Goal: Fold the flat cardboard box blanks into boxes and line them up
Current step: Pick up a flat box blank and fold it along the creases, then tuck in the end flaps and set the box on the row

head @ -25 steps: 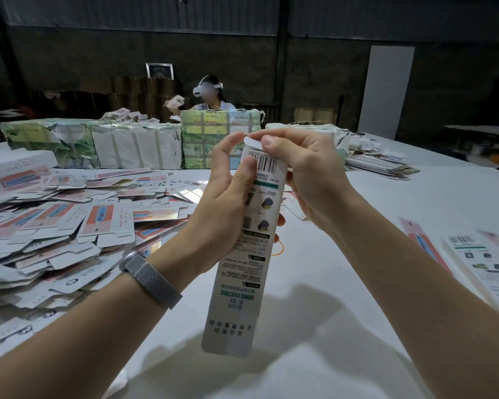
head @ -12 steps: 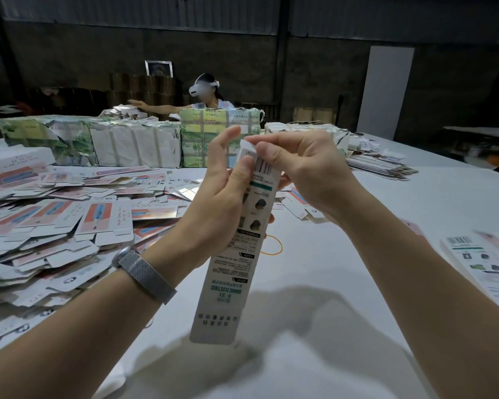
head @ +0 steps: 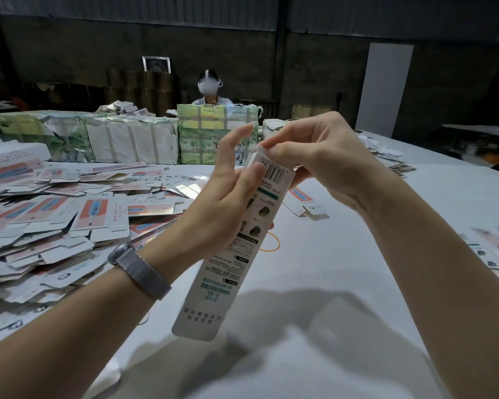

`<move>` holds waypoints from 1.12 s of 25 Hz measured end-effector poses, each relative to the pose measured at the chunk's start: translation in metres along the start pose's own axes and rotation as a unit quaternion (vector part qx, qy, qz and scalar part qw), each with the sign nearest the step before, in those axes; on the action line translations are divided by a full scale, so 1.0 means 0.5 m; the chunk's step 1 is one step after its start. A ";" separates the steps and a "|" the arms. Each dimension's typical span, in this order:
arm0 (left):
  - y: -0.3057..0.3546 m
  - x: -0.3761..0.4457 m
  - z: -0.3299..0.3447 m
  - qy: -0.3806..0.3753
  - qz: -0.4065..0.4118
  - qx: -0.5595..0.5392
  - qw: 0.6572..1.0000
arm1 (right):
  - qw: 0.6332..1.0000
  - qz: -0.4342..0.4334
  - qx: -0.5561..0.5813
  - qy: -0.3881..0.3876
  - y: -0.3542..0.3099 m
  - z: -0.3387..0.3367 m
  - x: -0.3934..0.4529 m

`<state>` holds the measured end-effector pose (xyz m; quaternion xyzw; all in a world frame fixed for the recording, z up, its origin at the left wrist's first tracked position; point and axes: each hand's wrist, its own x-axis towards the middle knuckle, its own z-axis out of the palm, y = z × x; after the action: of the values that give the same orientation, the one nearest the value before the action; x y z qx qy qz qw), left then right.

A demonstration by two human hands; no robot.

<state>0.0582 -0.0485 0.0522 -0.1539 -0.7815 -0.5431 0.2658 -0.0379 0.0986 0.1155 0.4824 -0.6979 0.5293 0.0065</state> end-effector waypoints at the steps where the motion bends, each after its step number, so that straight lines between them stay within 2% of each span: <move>1: 0.005 0.000 0.000 0.003 0.001 -0.004 1.000 | 1.000 -0.008 -0.009 -0.005 -0.002 -0.001 0.001; 6: 0.017 0.002 -0.001 0.035 -0.038 -0.033 0.998 | 0.999 -0.008 -0.007 -0.032 -0.005 -0.006 -0.002; 14: 0.015 -0.001 0.002 0.020 -0.056 -0.032 0.998 | 0.997 0.018 -0.045 -0.067 -0.011 -0.022 -0.005; 19: 0.020 0.005 0.001 0.077 -0.046 -0.019 0.996 | 0.999 0.007 0.010 -0.047 -0.009 0.005 -0.002; 23: 0.023 0.008 -0.007 0.132 -0.054 -0.054 0.988 | 0.997 0.006 0.044 -0.059 -0.005 0.028 0.000; 26: 0.021 0.015 0.006 0.153 -0.064 -0.079 0.983 | 0.999 -0.028 -0.030 -0.015 -0.012 0.057 -0.002; 28: 0.027 0.021 0.014 0.152 -0.087 -0.185 0.967 | 0.984 -0.052 -0.161 0.051 -0.016 0.081 -0.003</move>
<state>0.0553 -0.0374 0.0666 -0.0476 -0.6285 -0.7162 0.2997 -0.0114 0.0697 0.1027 0.4831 -0.7465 0.4332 0.1475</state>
